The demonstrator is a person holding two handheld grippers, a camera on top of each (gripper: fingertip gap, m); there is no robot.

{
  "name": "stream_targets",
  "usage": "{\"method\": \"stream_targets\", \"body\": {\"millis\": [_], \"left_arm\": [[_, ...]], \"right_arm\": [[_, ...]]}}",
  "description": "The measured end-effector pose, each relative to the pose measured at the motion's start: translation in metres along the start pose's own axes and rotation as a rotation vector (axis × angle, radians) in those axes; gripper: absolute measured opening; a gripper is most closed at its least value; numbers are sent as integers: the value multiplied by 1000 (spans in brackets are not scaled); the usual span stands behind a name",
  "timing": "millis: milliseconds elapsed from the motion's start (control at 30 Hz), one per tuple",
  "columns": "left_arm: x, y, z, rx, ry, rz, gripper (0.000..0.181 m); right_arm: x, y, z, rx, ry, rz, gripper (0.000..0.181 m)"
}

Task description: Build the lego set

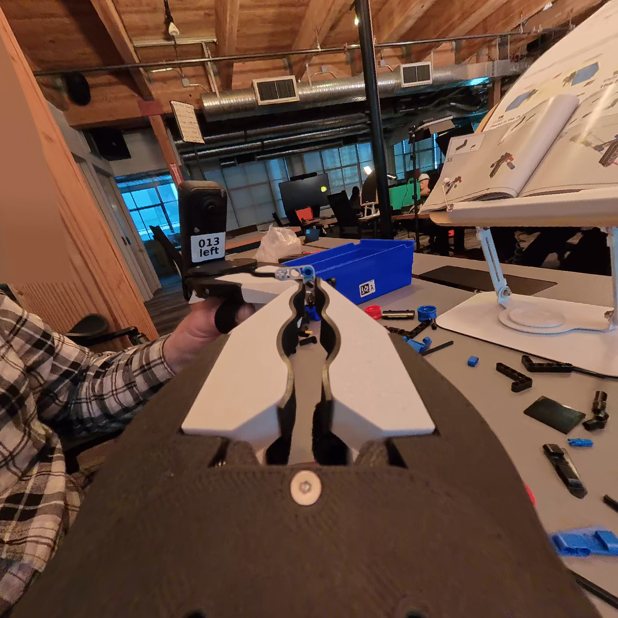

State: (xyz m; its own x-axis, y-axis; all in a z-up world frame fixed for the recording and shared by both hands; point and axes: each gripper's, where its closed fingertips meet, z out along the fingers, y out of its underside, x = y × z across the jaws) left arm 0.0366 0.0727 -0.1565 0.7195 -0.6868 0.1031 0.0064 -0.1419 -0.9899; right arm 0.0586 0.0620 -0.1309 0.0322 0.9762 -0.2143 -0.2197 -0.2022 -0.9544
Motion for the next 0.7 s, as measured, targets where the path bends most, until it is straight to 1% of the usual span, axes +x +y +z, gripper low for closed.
{"method": "stream_targets", "body": {"millis": [100, 233, 400, 600, 700], "left_arm": [[1, -5, 1, 33, -9, -2, 1], [4, -11, 3, 59, -33, 27, 2], [13, -14, 7, 63, -55, 95, 2], [15, -15, 8, 77, -74, 109, 2], [16, -14, 11, 76, -75, 102, 2]], "right_arm": [[0, 2, 1, 13, -15, 38, 4], [2, -2, -2, 55, -33, 94, 4], [6, -4, -5, 82, -35, 139, 3], [9, -5, -6, 84, -14, 125, 2], [7, -4, -5, 87, -41, 173, 2]]}}
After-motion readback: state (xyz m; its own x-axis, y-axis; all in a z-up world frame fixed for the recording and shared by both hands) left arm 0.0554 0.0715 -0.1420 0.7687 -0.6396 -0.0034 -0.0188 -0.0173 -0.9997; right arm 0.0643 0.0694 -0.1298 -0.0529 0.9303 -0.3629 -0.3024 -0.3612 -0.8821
